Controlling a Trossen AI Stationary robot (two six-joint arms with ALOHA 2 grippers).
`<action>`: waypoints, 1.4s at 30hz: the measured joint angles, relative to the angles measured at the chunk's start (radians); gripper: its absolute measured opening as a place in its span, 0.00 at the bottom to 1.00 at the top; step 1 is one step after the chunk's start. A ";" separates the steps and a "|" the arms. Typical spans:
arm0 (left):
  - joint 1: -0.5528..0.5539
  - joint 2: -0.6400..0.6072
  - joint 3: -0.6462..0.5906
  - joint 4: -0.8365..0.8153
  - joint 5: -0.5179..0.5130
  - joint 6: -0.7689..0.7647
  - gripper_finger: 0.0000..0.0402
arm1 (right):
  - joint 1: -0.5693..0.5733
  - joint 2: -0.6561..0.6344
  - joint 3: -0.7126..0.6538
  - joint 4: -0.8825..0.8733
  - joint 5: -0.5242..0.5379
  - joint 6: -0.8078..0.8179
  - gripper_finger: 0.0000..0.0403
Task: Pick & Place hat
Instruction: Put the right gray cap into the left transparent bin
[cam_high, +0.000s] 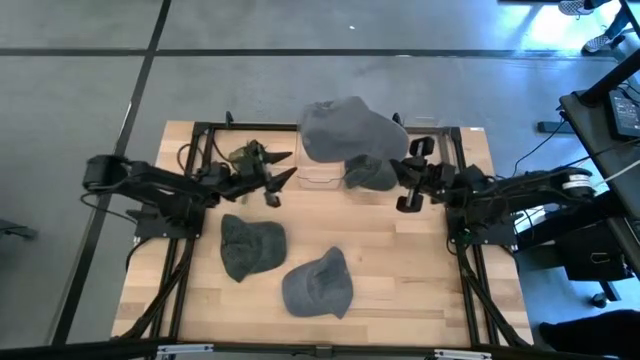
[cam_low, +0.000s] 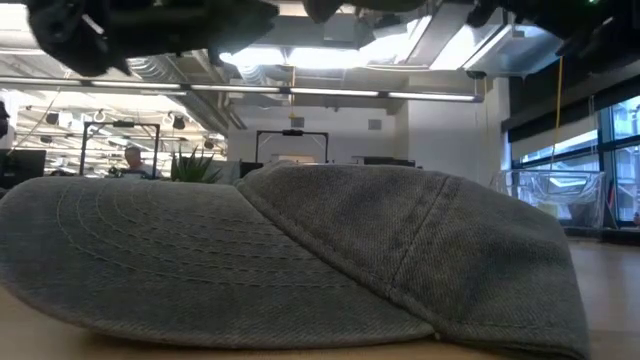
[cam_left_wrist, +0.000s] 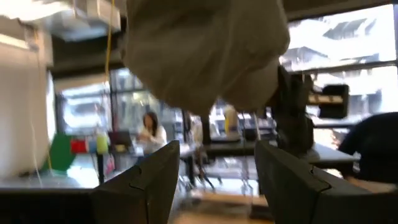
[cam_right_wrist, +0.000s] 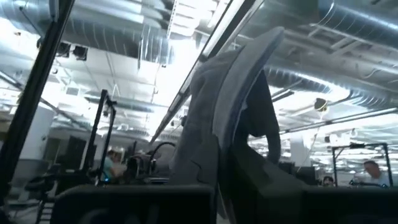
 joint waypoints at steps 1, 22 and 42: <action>0.001 0.036 0.015 0.042 0.003 0.028 0.51 | 0.000 0.024 -0.001 0.034 0.000 0.000 0.05; -0.124 0.217 0.115 0.221 -0.220 0.328 0.51 | 0.000 0.209 0.037 0.150 0.007 -0.023 0.05; -0.247 0.156 0.119 0.275 -0.452 0.466 0.51 | 0.000 0.209 0.037 0.094 -0.041 -0.049 0.05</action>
